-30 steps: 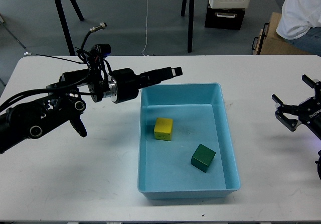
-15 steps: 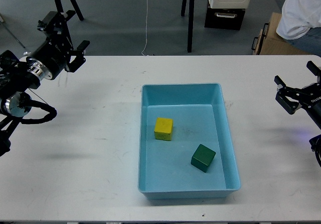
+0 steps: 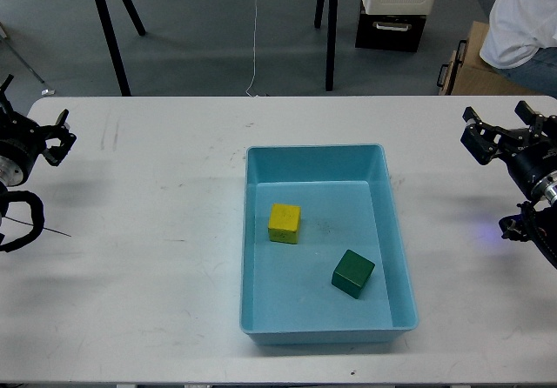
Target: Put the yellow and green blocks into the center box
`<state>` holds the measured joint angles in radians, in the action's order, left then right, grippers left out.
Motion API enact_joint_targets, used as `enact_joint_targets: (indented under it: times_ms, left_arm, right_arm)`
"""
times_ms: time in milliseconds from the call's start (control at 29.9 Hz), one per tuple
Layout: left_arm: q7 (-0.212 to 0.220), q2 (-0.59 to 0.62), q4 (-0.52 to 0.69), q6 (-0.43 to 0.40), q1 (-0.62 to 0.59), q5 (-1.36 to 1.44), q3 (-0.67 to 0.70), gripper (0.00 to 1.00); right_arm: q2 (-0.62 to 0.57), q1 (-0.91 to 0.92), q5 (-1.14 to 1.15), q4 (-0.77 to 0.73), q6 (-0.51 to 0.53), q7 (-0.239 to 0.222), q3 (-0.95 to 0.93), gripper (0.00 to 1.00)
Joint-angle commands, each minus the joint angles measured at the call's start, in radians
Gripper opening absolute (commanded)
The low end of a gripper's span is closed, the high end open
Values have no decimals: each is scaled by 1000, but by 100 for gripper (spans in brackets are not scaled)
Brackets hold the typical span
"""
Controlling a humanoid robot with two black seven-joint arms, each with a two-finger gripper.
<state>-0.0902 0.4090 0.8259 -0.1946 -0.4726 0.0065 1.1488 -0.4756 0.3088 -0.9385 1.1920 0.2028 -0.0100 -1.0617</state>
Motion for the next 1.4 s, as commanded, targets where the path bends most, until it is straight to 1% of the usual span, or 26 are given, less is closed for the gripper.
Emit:
enact_joint_targets:
  times_ms: [0,67,134,268,435,502,602,669,736,836,903,1070,1137,1204,1271,1371]
  left_arm:
    - [38,-27,9,23,60,-89,123,100]
    - [69,-58,10,27,75,-112,152,100]
    - [86,-91,10,47,81,-128,164,100]
    - [89,-121,10,63,92,-145,204,100]
    - [90,-144,12,63,88,-145,203,100]
    - [115,-171,12,63,88,-146,206,100]
    - [174,-188,10,70,63,-149,216,100]
    - [196,-187,10,72,40,-149,224,100]
    - [199,-185,10,72,32,-148,224,100]
    - [198,-184,10,72,29,-149,235,100]
    - [198,-180,10,72,31,-148,245,100]
    - [199,-180,30,78,28,-149,253,100]
    - [199,-182,38,102,25,-151,253,100]
    - [202,-187,36,124,14,-151,253,100]
    - [211,-188,36,126,9,-151,252,100]
    - [225,-188,36,127,9,-151,252,100]
  right_arm:
    - [45,0,1,-18,0,-19,-11,99]
    - [46,-1,3,-22,0,-33,-11,99]
    - [51,-1,3,-23,0,-39,-12,99]
    - [60,-2,6,-28,0,-45,-9,99]
    - [60,-11,10,-25,10,-45,-4,99]
    - [60,-11,12,-25,10,-45,-1,99]
    - [61,-13,13,-22,10,-45,2,99]
    - [61,-13,17,-15,12,-45,5,99]
    - [61,-14,18,-8,18,-47,5,99]
    - [46,-16,20,26,35,-67,5,99]
    - [37,-16,20,38,36,-68,0,99]
    - [-38,-59,20,58,30,-65,-6,99]
    - [-64,-88,20,78,35,-65,-11,99]
    - [-98,-112,20,103,36,-65,-14,99]
    - [-116,-120,18,115,36,-65,-18,99]
    - [-118,-125,20,118,38,-65,-23,99]
